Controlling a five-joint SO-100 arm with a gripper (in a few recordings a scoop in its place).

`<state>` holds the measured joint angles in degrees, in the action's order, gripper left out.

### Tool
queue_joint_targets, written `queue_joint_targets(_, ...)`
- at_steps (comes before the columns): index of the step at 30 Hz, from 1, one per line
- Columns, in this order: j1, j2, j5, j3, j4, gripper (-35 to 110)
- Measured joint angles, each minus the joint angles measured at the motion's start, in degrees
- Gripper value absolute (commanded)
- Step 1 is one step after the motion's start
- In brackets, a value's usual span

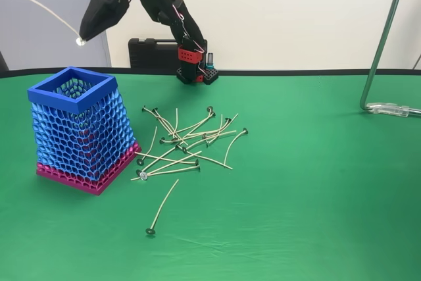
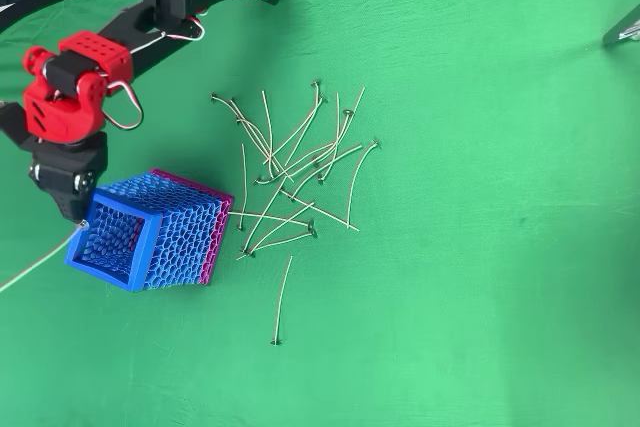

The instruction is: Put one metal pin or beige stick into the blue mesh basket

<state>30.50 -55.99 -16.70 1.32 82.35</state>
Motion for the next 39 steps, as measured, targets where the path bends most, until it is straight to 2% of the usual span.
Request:
queue_joint_targets(4,0.00,2.11,0.00,2.29,0.00,1)
queue_joint_targets(5,0.00,2.29,0.00,2.72,0.00,4)
queue_joint_targets(8,0.18,2.55,0.00,4.22,0.00,26)
queue_joint_targets(17,0.70,4.31,-0.44,11.34,-1.76,30)
queue_joint_targets(22,1.14,4.39,-0.44,11.87,-2.72,29)
queue_joint_targets(26,1.14,3.96,-0.35,10.90,-2.72,4)
queue_joint_targets(27,1.14,3.16,0.18,9.14,-2.72,1)
queue_joint_targets(33,-1.67,-8.44,4.92,-9.84,-3.34,1)
queue_joint_targets(39,-9.58,-27.51,7.47,-41.92,-12.22,1)
